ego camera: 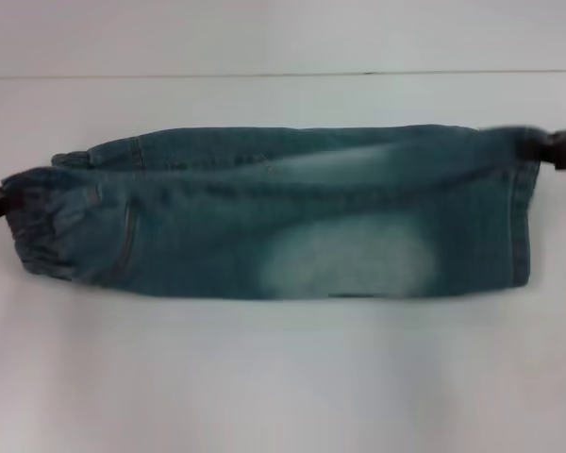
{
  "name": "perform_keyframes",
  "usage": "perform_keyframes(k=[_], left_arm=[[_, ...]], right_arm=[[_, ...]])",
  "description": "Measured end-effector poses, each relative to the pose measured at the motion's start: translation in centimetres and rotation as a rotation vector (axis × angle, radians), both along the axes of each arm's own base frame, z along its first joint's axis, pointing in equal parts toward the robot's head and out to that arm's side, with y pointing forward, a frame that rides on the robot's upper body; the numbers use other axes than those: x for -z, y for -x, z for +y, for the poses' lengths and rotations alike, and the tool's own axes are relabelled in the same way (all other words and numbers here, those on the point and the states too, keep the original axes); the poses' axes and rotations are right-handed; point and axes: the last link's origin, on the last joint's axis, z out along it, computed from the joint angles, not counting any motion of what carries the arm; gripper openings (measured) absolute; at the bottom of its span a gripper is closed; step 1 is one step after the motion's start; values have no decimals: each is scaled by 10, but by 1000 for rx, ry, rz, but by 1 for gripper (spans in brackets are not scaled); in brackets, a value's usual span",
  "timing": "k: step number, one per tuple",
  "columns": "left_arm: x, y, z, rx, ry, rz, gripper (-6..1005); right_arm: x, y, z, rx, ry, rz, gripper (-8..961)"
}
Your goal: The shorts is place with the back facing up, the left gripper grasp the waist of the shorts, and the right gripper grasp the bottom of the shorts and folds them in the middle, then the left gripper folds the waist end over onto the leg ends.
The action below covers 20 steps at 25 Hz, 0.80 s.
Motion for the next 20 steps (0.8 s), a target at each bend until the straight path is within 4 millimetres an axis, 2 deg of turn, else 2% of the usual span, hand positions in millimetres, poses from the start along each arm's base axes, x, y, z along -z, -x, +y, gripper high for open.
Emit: perform_keyframes(k=[10,20], left_arm=[[28,-10,33,-12,-82,82,50],[35,-16,57,-21,-139,105,60]], right_arm=[[12,5,34,-5,-125,-45,21],[24,-1,53,9,-170,-105,21]])
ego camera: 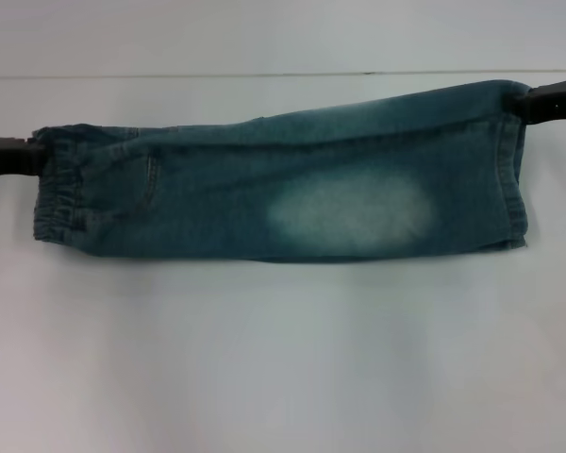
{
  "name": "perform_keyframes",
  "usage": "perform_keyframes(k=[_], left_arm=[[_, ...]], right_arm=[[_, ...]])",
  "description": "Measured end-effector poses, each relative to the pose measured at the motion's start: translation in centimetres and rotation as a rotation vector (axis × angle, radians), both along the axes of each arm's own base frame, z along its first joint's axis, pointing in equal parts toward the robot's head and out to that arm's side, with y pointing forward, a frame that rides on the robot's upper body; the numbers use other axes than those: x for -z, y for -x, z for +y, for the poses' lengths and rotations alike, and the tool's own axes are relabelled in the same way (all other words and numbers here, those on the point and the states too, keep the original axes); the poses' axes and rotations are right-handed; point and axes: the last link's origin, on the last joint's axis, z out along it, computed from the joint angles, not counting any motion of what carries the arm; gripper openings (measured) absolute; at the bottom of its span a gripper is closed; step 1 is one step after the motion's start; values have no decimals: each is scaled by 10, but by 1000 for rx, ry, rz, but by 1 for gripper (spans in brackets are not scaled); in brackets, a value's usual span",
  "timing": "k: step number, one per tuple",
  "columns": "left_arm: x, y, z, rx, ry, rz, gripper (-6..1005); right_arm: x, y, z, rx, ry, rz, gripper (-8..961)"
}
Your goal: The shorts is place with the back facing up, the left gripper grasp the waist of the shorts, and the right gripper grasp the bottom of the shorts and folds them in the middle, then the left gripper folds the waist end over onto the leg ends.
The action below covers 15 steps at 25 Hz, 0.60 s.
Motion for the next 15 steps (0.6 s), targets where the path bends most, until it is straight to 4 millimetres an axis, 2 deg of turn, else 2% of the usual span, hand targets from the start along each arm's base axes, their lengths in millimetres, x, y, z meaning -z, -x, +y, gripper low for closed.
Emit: perform_keyframes(k=[6,10,15], left_arm=[[5,0,5,0,-17,19,114],[12,1,7,-5,-18,52,149],[10,6,8,-16,-51,80,194]], right_arm=[[8,1,3,-34,1,-47,22],[10,-4,4,-26,-7,-68,42],[3,-13,2,-15,-47,-88,200]])
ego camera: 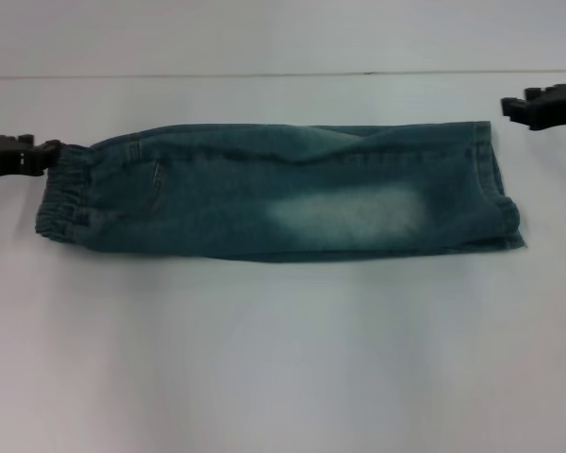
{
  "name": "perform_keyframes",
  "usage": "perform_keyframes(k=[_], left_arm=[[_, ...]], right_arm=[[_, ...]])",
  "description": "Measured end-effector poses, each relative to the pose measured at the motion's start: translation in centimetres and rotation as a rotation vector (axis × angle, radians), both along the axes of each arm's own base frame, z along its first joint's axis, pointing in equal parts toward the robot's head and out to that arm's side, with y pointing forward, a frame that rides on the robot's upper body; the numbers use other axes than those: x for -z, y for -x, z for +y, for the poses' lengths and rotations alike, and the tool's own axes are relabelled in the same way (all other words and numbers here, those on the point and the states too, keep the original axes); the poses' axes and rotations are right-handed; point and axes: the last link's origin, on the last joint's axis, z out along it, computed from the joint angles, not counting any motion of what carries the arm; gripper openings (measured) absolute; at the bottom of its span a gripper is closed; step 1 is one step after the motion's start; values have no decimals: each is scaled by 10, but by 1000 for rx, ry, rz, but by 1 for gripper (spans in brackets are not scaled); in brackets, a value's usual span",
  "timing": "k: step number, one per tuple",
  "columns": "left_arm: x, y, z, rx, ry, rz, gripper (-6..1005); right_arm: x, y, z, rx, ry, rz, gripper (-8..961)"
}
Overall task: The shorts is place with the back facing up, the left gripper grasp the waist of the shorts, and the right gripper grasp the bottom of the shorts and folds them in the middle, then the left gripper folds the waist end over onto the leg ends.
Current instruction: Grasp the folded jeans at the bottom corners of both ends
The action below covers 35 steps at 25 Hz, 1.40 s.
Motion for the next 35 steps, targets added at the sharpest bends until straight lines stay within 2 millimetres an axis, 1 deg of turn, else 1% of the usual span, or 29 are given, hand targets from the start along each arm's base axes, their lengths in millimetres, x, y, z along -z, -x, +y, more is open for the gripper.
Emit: perform_keyframes(k=[1,3,5,8,9,10,11,13,17,19,21,22,24,27,29,35], left_arm=[[-2,1,1,-1,-12,7,203],[-6,2,1,5,-30,20,221],[-12,2,0,19,-47,21,303],[-21,2,-13,79,-52,-24,427],[-24,3,-21,114,-46,-49,468],[-28,4,-29,145,-42,-69,574],[-33,8,-43,182,-33,-92,680],[-35,14,-56,204,-21,-110,744],[-39,29,-99,275,24,-140,871],[-37,37,-115,282,46,-134,896],[-34,44,-126,279,63,-113,922],[-30,46,-130,281,74,-100,934],[-23,50,-133,279,89,-80,945],[-12,55,-132,269,102,-69,941],[-9,56,-130,267,101,-64,937],[9,59,-114,265,93,-22,928]], right_arm=[[-3,-2,-1,1,-11,-3,231],[-9,-6,-4,-7,-38,-2,329],[-15,-6,-9,-23,-58,8,428],[-18,-2,-22,-81,-33,55,558],[-18,1,-28,-111,-11,78,599],[-16,5,-36,-155,23,100,639],[-16,8,-41,-192,46,111,679],[-14,11,-54,-261,94,123,742],[-3,16,-77,-383,202,153,830],[4,19,-86,-428,258,175,873],[12,21,-94,-473,314,193,917],[14,21,-97,-489,331,199,939],[23,22,-105,-526,376,220,943],[35,19,-116,-552,431,262,942],[40,15,-122,-553,453,288,939],[49,9,-131,-553,471,325,930]])
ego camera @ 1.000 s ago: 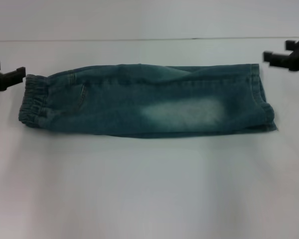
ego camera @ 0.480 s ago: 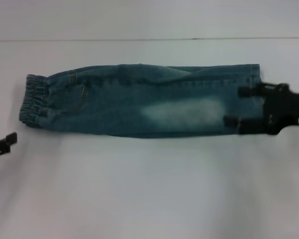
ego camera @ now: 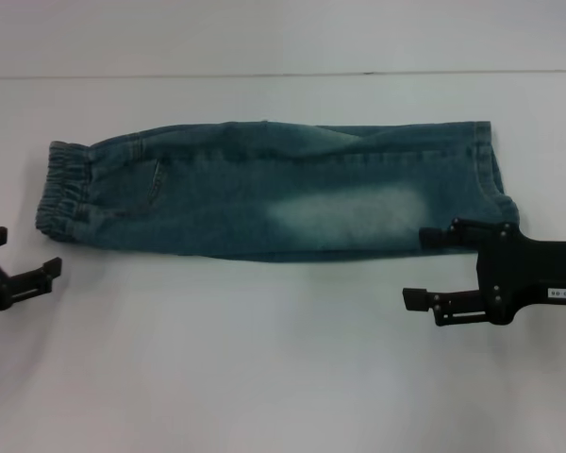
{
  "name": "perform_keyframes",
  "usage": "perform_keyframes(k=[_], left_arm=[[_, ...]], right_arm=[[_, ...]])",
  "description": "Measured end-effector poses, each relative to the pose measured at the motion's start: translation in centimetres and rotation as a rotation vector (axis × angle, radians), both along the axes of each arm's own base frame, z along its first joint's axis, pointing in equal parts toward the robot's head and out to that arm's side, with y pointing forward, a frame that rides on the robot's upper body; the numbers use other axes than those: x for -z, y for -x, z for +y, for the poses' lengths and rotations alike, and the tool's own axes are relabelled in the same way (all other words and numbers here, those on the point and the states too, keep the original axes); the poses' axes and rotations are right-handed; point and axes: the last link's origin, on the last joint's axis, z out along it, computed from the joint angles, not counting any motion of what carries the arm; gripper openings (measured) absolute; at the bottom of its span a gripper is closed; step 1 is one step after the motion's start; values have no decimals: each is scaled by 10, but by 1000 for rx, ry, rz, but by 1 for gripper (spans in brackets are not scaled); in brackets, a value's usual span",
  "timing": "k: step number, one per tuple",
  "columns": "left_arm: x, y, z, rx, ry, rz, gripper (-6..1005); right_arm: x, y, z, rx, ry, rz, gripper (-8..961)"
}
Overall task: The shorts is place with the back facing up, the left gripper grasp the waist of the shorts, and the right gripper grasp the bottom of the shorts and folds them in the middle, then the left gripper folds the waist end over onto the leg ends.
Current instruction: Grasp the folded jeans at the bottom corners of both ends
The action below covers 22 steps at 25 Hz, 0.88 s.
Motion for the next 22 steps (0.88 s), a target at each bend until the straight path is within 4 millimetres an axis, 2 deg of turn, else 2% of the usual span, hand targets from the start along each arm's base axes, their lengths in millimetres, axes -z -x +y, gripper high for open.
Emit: perform_keyframes(k=[5,22], left_arm=[[16,0,15,12,-12,52,920],[35,-8,41,25,-20,96,892]], right_arm=[[1,-2,-1,17,1,8,922],[1,2,2,34,14,24,896]])
